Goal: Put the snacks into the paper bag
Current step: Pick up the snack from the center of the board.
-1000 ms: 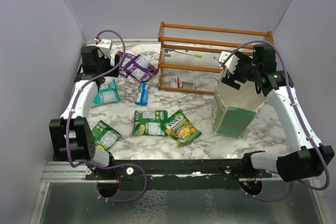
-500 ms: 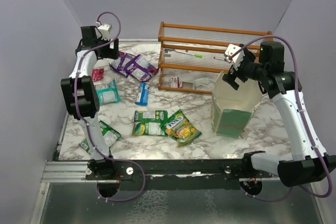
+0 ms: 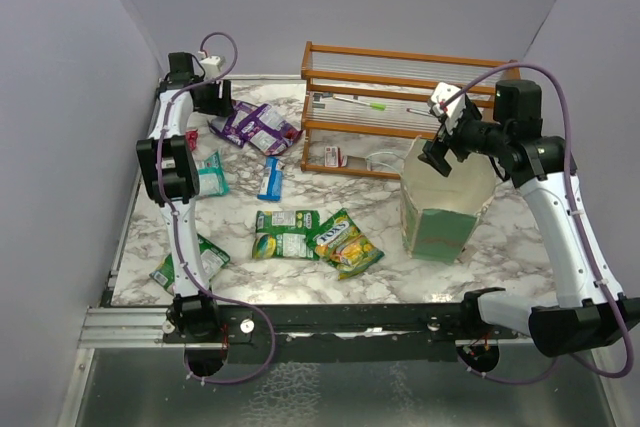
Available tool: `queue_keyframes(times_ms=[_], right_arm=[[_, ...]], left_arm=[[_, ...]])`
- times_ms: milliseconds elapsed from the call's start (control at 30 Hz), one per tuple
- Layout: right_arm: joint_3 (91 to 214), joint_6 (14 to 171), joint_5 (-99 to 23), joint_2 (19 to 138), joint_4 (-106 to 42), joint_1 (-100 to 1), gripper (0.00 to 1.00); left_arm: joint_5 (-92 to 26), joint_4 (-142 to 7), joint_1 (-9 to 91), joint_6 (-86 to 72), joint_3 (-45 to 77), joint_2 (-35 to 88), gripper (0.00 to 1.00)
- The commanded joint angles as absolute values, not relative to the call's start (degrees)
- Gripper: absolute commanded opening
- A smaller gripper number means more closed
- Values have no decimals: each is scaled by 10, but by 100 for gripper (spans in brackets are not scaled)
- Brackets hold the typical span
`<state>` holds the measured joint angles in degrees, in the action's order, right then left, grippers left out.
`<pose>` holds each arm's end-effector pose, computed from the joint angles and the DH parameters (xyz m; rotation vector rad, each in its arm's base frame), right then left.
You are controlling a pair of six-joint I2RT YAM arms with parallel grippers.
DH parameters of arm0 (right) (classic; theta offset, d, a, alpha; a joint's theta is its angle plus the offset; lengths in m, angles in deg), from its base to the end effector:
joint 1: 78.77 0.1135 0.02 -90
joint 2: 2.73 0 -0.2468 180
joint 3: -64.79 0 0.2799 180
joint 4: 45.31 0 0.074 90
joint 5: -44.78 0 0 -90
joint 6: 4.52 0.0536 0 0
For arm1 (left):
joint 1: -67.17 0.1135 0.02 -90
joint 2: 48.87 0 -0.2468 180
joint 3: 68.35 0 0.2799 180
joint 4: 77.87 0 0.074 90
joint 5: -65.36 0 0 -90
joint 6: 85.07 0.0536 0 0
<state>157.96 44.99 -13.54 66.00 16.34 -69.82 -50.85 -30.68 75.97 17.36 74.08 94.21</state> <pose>0.2728 0.0715 0.3870 -1.1491 1.7875 0.2907 0.5759 0.0652 0.1681 0.2812 2.3093 -0.3656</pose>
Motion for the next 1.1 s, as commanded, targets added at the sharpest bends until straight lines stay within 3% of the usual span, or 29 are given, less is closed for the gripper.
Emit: queue_keyframes(times_ms=[0,267,433,533,800,1067], right_arm=[[1567,472,-116,649,162,-695,95],[1571,487,-91,647,150,-694,95],[1553,509,-70,647,135,-694,95],[1556,531,-64,640,125,-694,95],[1554,599,-51,616,64,-693,96],[1570,670,0,633,8,-693,94]], left_arm=[[-549,-303,764,178,735,941,59],[-574,-304,763,182,715,926,35],[-575,-298,764,189,718,910,9],[-573,-294,763,200,716,885,1],[-537,-291,763,224,692,771,0],[-589,-282,763,212,629,620,0]])
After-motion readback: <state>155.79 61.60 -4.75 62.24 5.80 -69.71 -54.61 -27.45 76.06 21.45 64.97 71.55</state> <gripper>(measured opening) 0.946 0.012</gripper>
